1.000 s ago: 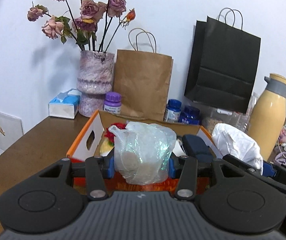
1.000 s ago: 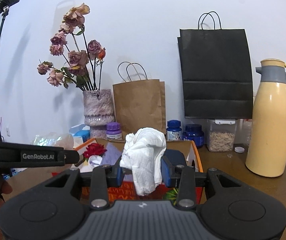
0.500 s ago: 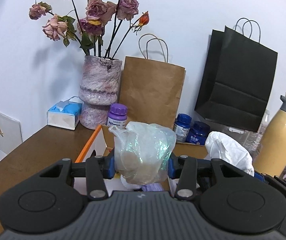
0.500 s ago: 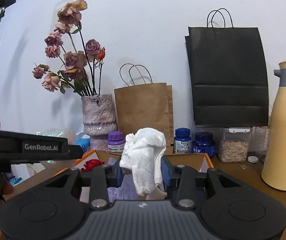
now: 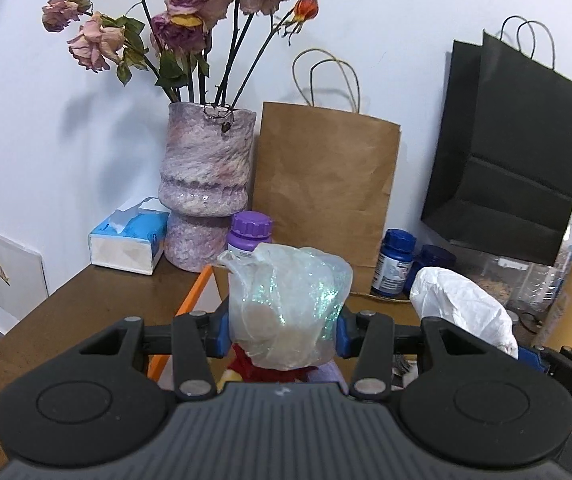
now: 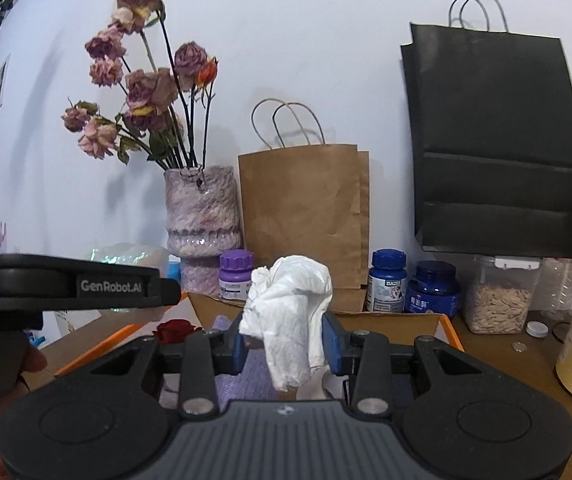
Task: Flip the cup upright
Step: 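Release the bag into the box with the left tool while the right tool releases the cloth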
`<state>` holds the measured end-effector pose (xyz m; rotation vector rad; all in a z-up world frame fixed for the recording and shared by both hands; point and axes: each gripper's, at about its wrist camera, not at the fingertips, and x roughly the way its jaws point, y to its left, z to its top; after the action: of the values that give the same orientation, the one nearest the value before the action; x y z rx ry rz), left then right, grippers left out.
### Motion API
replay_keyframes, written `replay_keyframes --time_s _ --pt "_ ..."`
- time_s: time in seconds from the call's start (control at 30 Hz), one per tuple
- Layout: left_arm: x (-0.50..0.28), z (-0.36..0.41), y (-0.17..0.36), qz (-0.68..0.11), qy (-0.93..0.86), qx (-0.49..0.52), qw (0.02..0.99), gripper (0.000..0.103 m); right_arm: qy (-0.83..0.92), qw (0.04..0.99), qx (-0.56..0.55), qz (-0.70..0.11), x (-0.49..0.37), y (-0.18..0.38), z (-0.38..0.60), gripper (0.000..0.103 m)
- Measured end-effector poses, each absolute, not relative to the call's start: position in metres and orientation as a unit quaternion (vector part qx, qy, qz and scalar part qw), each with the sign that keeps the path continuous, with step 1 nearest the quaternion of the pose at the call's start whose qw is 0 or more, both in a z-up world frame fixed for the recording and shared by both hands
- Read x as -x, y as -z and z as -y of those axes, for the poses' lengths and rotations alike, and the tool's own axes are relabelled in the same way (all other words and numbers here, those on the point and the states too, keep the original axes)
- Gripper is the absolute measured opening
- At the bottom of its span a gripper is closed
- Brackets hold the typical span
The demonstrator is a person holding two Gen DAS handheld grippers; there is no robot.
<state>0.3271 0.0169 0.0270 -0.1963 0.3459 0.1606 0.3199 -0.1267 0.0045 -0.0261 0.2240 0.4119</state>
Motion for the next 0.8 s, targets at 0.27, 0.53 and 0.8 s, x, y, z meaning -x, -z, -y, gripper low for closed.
replay_keyframes --time_s 0.27,0.53,0.8 --pt "-0.351 -0.025 -0.017 -0.183 -0.078 0.079 0.977 0.052 -0.207 0.969 0.036 -0.128 -0.354 0.001 0.118 0.048" --pt "-0.350 -0.030 -0.017 -0.172 -0.077 0.064 0.980 0.093 -0.180 0.974 0.038 -0.135 -0.365 0.003 0.127 0.092" --pt "-0.345 -0.029 -0.022 -0.163 -0.076 0.057 0.982 0.103 -0.165 0.977 0.031 -0.128 -0.362 -0.002 0.134 0.103"
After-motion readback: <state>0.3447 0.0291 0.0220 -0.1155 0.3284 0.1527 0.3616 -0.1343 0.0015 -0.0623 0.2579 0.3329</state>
